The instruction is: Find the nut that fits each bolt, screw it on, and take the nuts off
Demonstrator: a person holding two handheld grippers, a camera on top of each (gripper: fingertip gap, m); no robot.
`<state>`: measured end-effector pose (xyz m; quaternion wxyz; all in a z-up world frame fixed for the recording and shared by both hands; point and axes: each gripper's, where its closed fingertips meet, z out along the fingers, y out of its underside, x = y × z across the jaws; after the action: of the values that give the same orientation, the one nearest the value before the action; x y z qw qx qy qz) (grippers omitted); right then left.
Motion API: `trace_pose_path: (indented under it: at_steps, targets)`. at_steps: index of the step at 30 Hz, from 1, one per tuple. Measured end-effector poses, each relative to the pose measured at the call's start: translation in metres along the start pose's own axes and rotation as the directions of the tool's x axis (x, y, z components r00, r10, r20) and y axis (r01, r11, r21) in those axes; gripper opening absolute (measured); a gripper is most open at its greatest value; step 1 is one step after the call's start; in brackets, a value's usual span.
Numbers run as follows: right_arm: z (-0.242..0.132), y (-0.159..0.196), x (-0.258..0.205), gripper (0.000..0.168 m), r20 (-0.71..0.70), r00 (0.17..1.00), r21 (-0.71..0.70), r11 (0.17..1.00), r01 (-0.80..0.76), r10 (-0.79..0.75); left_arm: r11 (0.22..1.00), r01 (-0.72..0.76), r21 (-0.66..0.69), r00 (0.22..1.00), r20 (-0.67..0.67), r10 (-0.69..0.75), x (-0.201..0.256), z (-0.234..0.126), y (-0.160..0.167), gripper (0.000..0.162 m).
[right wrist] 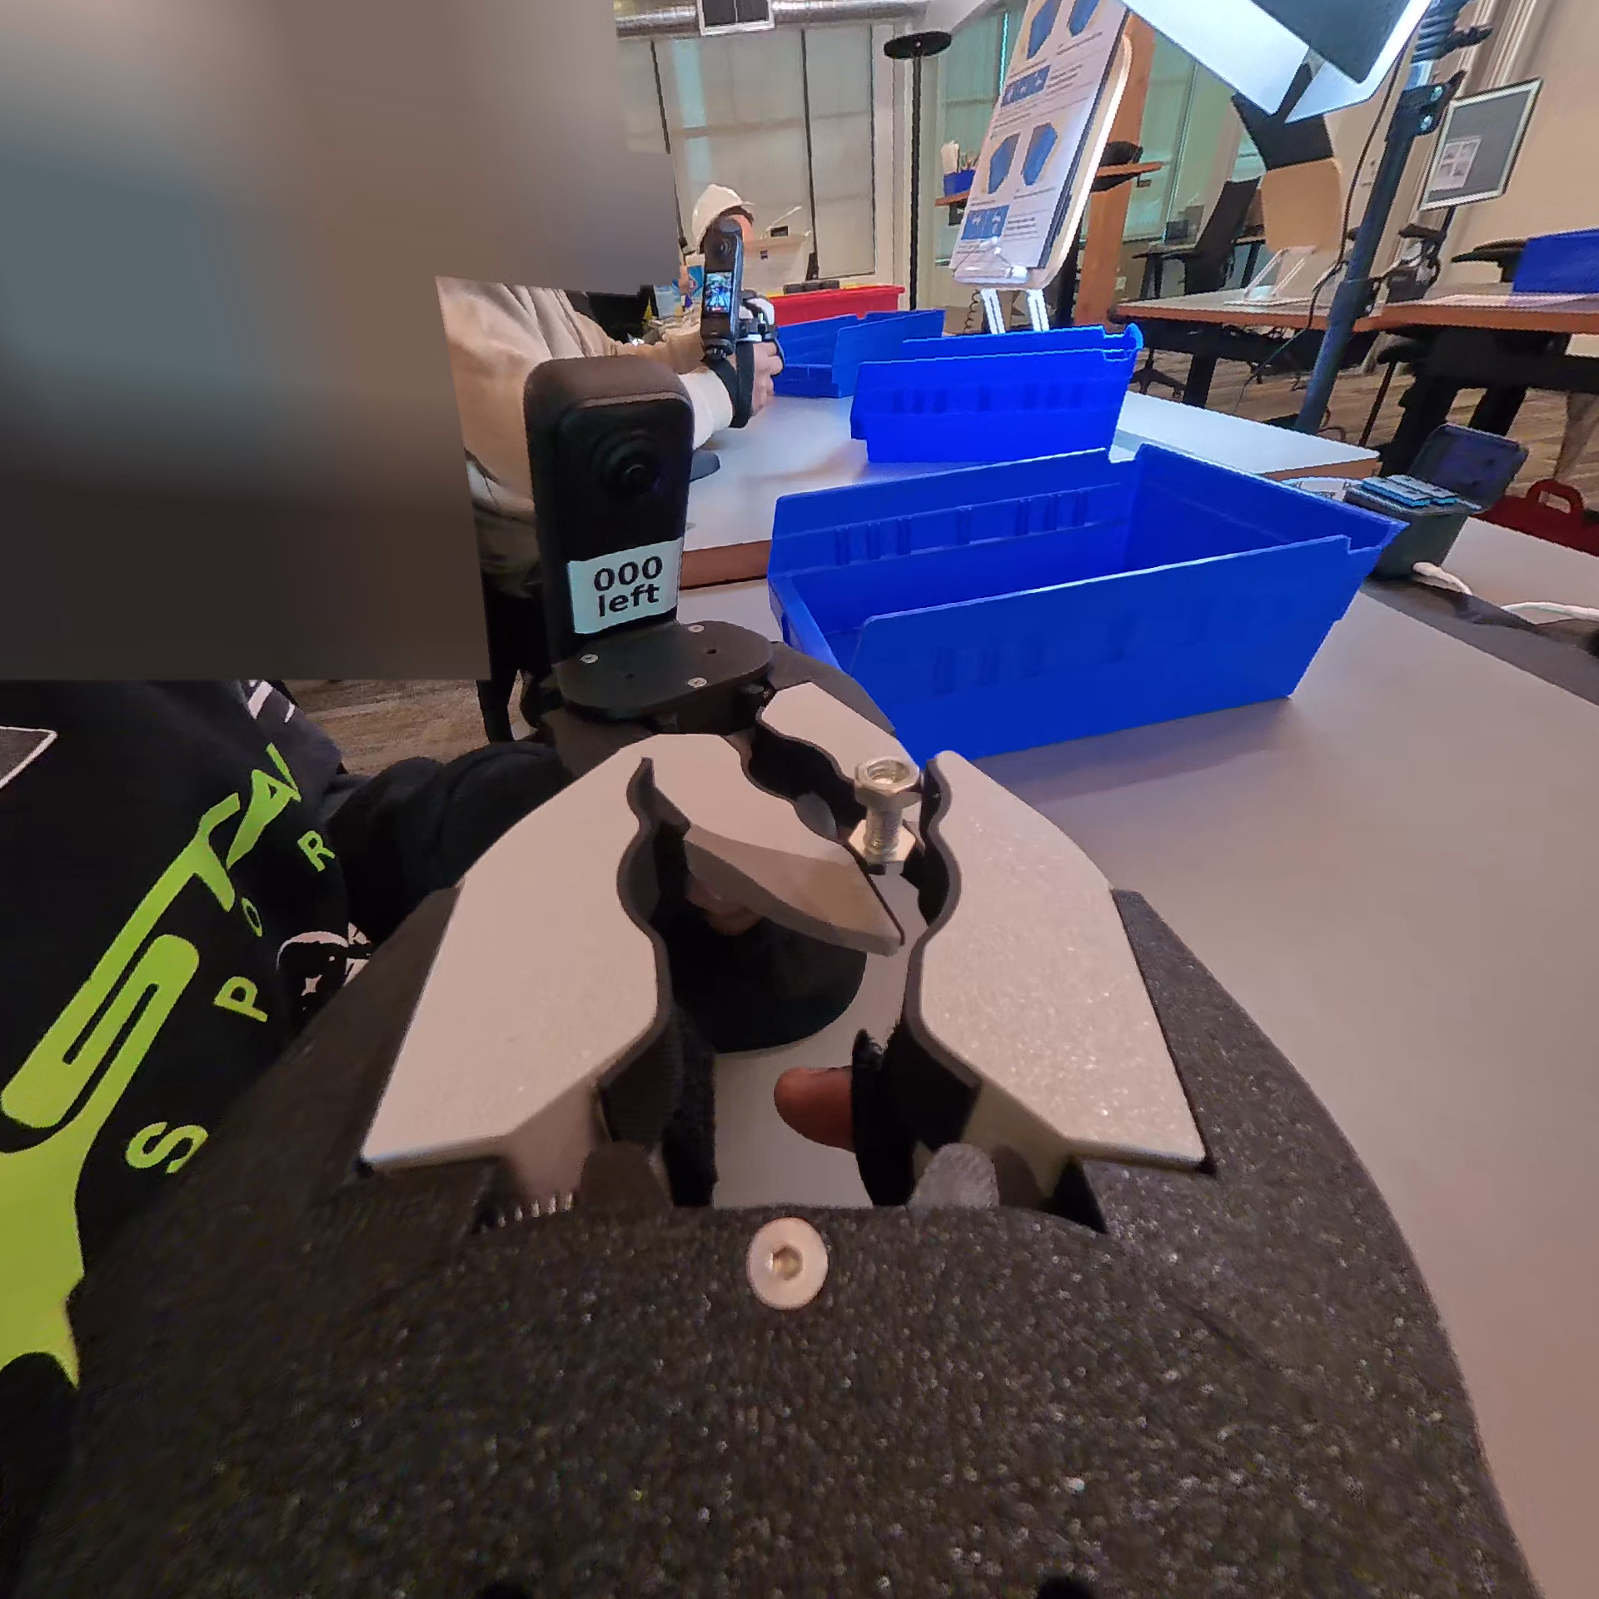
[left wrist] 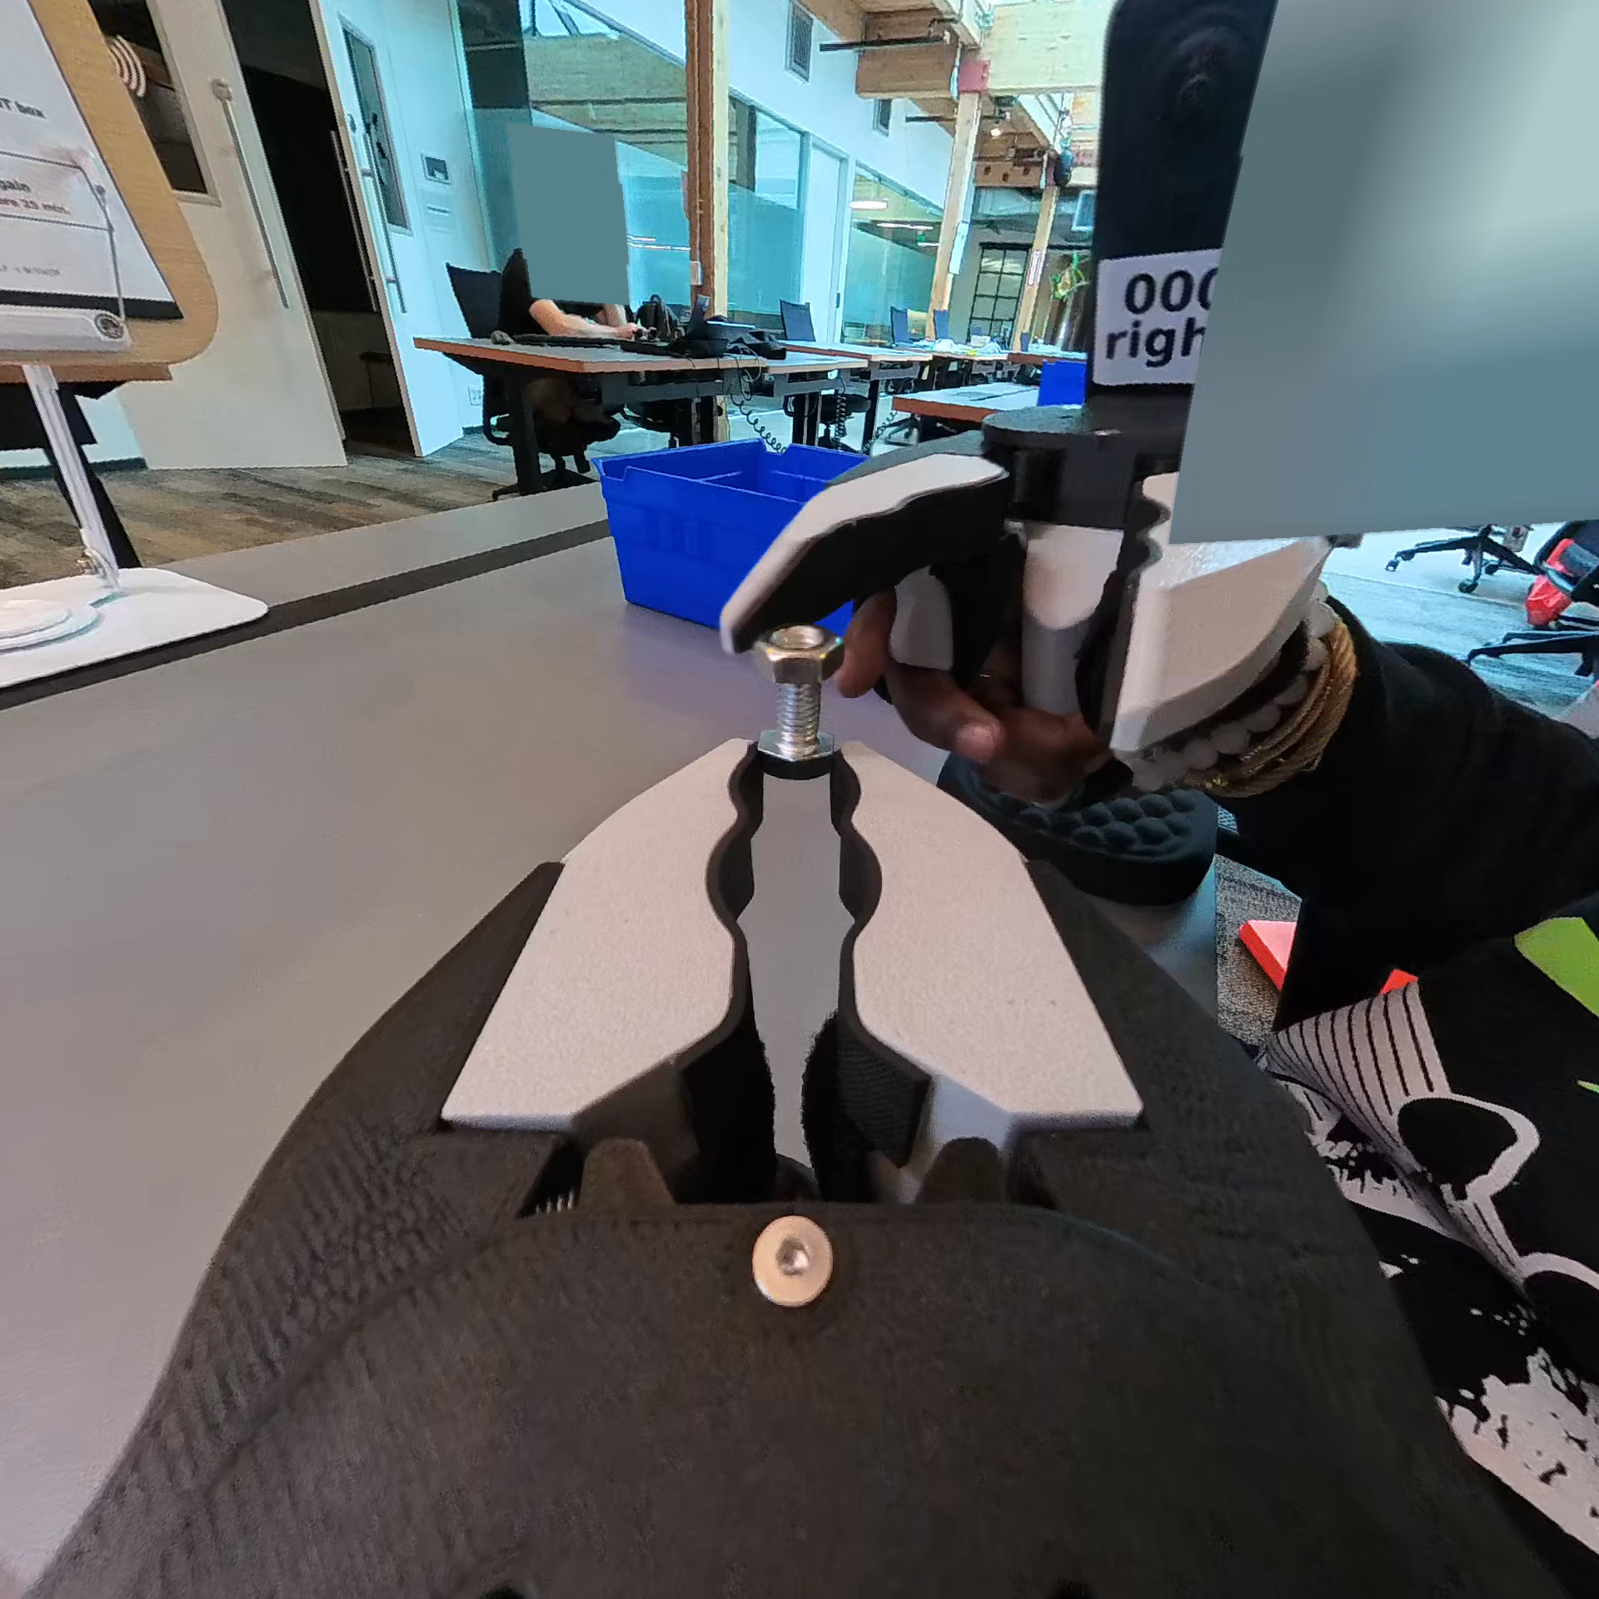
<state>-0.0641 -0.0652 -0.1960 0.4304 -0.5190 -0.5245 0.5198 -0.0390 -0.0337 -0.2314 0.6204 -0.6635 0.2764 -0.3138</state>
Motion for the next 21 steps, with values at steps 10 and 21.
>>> trace_pose_path:
  at_steps: [10,21]
  targets:
    - [-0.012,0.0,0.002,0.051,-0.036,0.999,0.024,1.0,0.001,0.0,1.0,0.01,0.003,1.0,0.005,-0.01,-0.002,0.0,0.0,0.015]
    - [-0.001,0.002,0.001,0.061,-0.023,1.0,0.027,1.0,-0.003,0.004,1.0,0.007,-0.01,1.0,0.007,-0.007,-0.002,0.001,0.002,0.015]
